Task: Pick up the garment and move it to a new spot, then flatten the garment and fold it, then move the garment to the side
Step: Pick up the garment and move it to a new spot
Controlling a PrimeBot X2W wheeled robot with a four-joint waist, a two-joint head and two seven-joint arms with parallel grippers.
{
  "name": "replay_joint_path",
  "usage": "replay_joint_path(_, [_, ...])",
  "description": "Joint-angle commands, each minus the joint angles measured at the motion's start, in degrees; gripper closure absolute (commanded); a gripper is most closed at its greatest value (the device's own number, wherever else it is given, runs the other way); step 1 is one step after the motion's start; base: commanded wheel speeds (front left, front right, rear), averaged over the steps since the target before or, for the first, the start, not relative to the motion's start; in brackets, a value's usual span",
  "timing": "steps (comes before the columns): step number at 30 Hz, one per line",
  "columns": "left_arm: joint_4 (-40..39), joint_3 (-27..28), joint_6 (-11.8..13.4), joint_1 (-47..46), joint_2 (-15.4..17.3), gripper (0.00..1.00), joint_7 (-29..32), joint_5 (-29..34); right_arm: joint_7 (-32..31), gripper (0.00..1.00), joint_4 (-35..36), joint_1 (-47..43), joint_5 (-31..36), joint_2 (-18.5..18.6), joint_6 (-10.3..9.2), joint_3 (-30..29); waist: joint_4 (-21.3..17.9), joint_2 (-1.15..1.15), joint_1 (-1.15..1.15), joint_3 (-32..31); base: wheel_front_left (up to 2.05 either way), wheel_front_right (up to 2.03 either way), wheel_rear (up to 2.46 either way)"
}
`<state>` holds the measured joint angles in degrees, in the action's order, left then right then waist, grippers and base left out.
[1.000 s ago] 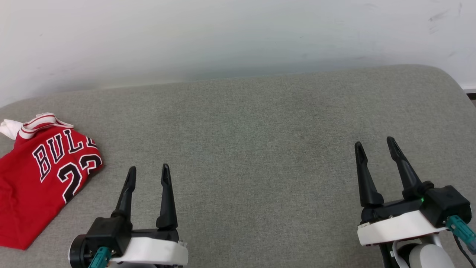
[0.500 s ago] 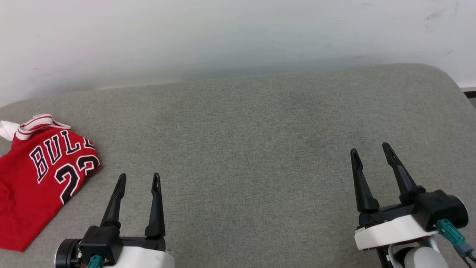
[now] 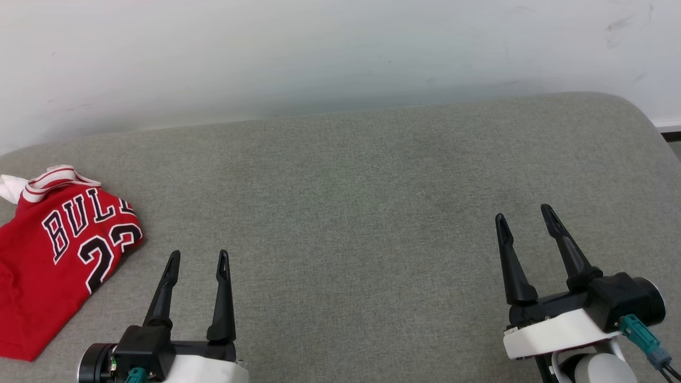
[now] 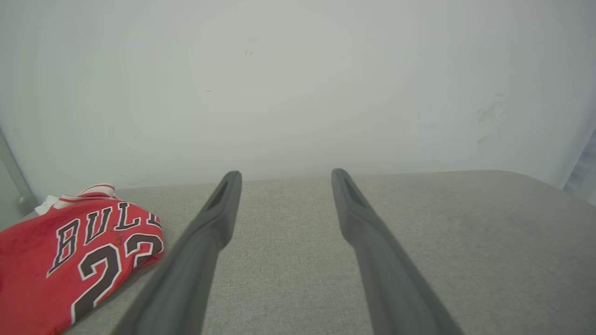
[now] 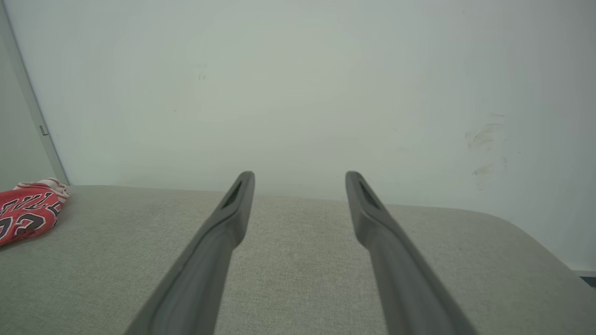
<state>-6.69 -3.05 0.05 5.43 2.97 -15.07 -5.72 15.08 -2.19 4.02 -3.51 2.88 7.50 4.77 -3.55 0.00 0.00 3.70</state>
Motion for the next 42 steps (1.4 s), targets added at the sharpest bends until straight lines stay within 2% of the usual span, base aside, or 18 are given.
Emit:
replay_joint_path(1, [0.1,0.3,0.0,0.1,-0.1,0.0,-0.2,0.0,0.1,0.0,-0.1,-0.4,-0.2,0.0,-0.02,0.1,0.0,0.0,0.0,0.0,0.0,0.0,0.0])
replay_joint_path(5, [0.4,0.6,-0.3,0.1,-0.1,0.0,-0.2,-0.1,0.1,0.0,-0.3,-0.6,-0.5,0.0,-0.02,0.2,0.4,0.0,0.0,-0.2,0.0,0.0,0.0])
replay_joint_path(7, [0.6,0.8,0.4,-0.1,-0.1,0.0,-0.2,0.2,0.1,0.0,-0.4,-0.6,-0.7,0.0,-0.02,0.1,0.9,0.0,0.0,-0.1,0.0,0.0,0.0])
replay_joint_path(13, [0.8,1.1,0.6,-0.8,-0.1,0.0,-0.2,0.6,0.1,0.0,-0.1,-0.8,-1.0,0.0,-0.02,0.3,3.7,0.0,0.0,0.4,0.0,0.0,0.0])
replay_joint_path(23, [0.0,1.2,2.0,0.1,-0.1,0.0,-0.2,1.6,0.1,0.0,0.0,-1.8,-0.9,0.0,-0.02,2.3,12.0,0.0,0.0,-0.1,0.0,0.0,0.0])
replay_joint_path(34, [-0.9,1.8,2.0,3.0,-0.1,0.0,-0.1,2.0,0.1,0.0,-0.6,-3.3,-1.5,0.0,-0.02,5.3,21.8,0.0,0.0,-3.0,0.0,0.0,0.0])
replay_joint_path(42, [-1.1,2.5,1.4,5.0,-0.1,0.0,-0.2,1.0,0.1,0.0,-1.0,-4.4,-2.8,0.0,-0.02,7.4,27.0,0.0,0.0,-4.4,0.0,0.0,0.0])
